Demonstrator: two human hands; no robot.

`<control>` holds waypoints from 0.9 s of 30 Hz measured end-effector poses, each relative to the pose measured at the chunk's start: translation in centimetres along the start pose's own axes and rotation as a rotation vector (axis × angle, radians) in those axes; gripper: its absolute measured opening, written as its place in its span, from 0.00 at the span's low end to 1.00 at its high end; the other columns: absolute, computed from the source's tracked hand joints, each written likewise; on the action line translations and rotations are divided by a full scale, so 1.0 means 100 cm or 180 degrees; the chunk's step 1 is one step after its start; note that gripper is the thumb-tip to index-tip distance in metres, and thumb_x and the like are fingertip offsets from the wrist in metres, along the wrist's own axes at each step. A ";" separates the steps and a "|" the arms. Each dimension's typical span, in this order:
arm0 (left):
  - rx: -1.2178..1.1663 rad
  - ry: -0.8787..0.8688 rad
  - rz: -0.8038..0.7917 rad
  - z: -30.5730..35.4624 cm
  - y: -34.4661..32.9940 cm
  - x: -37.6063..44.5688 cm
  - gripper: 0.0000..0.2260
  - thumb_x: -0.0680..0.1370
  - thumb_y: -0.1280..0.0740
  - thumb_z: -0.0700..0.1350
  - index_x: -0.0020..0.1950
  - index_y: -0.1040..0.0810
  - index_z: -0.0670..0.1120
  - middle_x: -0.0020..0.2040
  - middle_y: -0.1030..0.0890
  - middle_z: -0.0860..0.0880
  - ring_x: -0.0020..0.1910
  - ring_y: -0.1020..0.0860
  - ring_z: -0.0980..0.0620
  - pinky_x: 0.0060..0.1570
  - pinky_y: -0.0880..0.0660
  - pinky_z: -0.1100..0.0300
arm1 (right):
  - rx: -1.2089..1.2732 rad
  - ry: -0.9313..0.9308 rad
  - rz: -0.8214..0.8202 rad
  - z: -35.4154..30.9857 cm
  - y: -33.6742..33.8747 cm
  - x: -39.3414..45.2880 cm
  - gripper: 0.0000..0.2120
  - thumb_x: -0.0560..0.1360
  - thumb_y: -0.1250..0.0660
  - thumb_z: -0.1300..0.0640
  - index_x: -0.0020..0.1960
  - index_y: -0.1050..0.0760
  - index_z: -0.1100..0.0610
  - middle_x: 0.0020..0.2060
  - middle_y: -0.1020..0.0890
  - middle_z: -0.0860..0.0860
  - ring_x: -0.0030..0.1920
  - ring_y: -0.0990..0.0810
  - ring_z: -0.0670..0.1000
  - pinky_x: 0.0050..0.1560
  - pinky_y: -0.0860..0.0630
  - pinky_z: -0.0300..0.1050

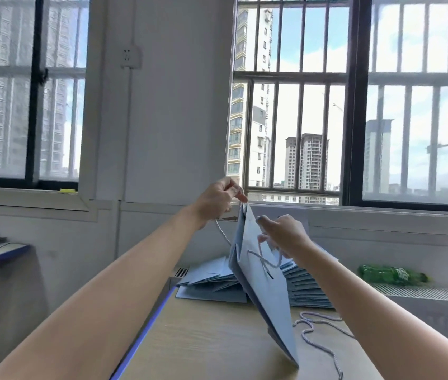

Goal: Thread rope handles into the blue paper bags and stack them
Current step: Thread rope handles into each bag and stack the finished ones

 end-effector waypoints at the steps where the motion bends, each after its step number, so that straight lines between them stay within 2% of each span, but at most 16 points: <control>1: -0.0026 -0.0020 -0.0068 0.000 -0.003 -0.001 0.09 0.83 0.46 0.40 0.44 0.31 0.45 0.49 0.19 0.47 0.23 0.37 0.59 0.20 0.39 0.70 | 0.0010 0.0068 -0.0007 -0.005 0.000 -0.001 0.25 0.77 0.40 0.43 0.36 0.20 0.63 0.29 0.18 0.50 0.15 0.37 0.41 0.20 0.37 0.33; 2: -0.0068 -0.0050 -0.0129 0.002 -0.007 -0.001 0.09 0.83 0.46 0.40 0.44 0.31 0.45 0.49 0.19 0.47 0.23 0.36 0.59 0.20 0.38 0.70 | -0.0072 0.0137 -0.0031 -0.010 -0.002 0.000 0.28 0.76 0.40 0.40 0.38 0.20 0.64 0.23 0.22 0.47 0.16 0.38 0.41 0.21 0.39 0.32; 4: -0.0091 -0.0134 -0.0175 0.009 -0.014 0.001 0.09 0.83 0.45 0.39 0.44 0.31 0.45 0.50 0.20 0.45 0.21 0.34 0.62 0.20 0.38 0.71 | -0.0297 0.0226 -0.0114 -0.018 -0.006 0.002 0.25 0.75 0.37 0.41 0.36 0.22 0.64 0.23 0.29 0.47 0.21 0.39 0.43 0.23 0.41 0.33; 6: -0.0089 -0.0193 -0.0149 0.016 -0.016 0.001 0.09 0.83 0.45 0.39 0.44 0.31 0.45 0.51 0.20 0.44 0.20 0.33 0.63 0.20 0.37 0.72 | -0.0460 0.0268 -0.0109 -0.024 -0.006 0.004 0.22 0.76 0.36 0.47 0.28 0.33 0.58 0.25 0.33 0.48 0.24 0.41 0.44 0.24 0.42 0.34; 8: -0.0155 -0.0185 -0.0057 0.017 -0.013 0.001 0.10 0.83 0.46 0.38 0.44 0.30 0.45 0.47 0.21 0.45 0.20 0.32 0.64 0.20 0.37 0.72 | -0.0667 0.0370 0.0032 -0.029 0.002 0.006 0.24 0.77 0.36 0.49 0.26 0.39 0.56 0.23 0.36 0.48 0.23 0.41 0.45 0.25 0.42 0.35; 10: -0.0020 -0.0089 0.0233 0.009 0.001 0.001 0.11 0.83 0.45 0.38 0.42 0.29 0.45 0.42 0.23 0.47 0.22 0.32 0.61 0.21 0.37 0.71 | -0.0801 0.0475 0.0253 -0.032 0.014 0.006 0.24 0.77 0.37 0.50 0.25 0.39 0.56 0.22 0.37 0.48 0.23 0.41 0.46 0.25 0.42 0.36; 13: 0.0637 0.0246 0.0932 -0.013 0.033 0.001 0.12 0.81 0.43 0.41 0.37 0.31 0.46 0.33 0.28 0.49 0.27 0.30 0.51 0.24 0.35 0.62 | -0.0907 0.0519 0.0556 -0.028 0.033 0.008 0.24 0.78 0.37 0.52 0.25 0.38 0.56 0.22 0.35 0.48 0.22 0.39 0.45 0.24 0.42 0.36; 15: 0.0726 0.0559 0.1258 -0.029 0.049 -0.005 0.13 0.80 0.41 0.42 0.35 0.33 0.45 0.30 0.30 0.48 0.23 0.27 0.49 0.25 0.32 0.60 | -0.0938 0.0483 0.0671 -0.022 0.044 0.009 0.23 0.78 0.37 0.55 0.26 0.38 0.55 0.22 0.34 0.48 0.23 0.38 0.46 0.24 0.41 0.36; 16: 0.0565 0.0666 0.1346 -0.038 0.054 -0.008 0.13 0.80 0.41 0.41 0.35 0.34 0.44 0.30 0.29 0.47 0.19 0.26 0.51 0.22 0.29 0.60 | -0.0979 0.0430 0.0677 -0.018 0.048 0.010 0.22 0.77 0.36 0.56 0.26 0.38 0.56 0.23 0.35 0.49 0.23 0.38 0.46 0.24 0.41 0.36; 18: 0.0313 0.0807 0.1461 -0.051 0.061 -0.012 0.13 0.80 0.40 0.40 0.35 0.34 0.42 0.30 0.27 0.45 0.15 0.27 0.55 0.18 0.27 0.62 | -0.1052 0.0348 0.0654 -0.011 0.052 0.011 0.21 0.77 0.36 0.57 0.26 0.37 0.57 0.22 0.35 0.49 0.23 0.39 0.46 0.24 0.40 0.36; 23: 0.0969 0.0970 0.1567 -0.070 0.078 -0.020 0.13 0.79 0.39 0.41 0.34 0.35 0.43 0.30 0.25 0.45 0.24 0.22 0.49 0.20 0.26 0.62 | -0.1046 0.0223 0.0762 0.002 0.061 0.012 0.20 0.75 0.35 0.60 0.27 0.38 0.57 0.23 0.34 0.50 0.24 0.37 0.47 0.26 0.38 0.37; 27: 0.1249 0.1227 0.1438 -0.086 0.080 -0.024 0.11 0.78 0.38 0.43 0.36 0.32 0.42 0.28 0.23 0.45 0.24 0.22 0.49 0.20 0.27 0.64 | -0.0970 0.0226 0.0789 0.001 0.062 0.010 0.19 0.75 0.35 0.60 0.27 0.37 0.57 0.23 0.34 0.51 0.25 0.37 0.48 0.27 0.38 0.37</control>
Point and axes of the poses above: each hand's wrist, its own x-axis towards the middle knuckle, its own y-axis out of the back of the hand, z = x × y, the point moved 9 cm from there along x, towards the middle knuckle
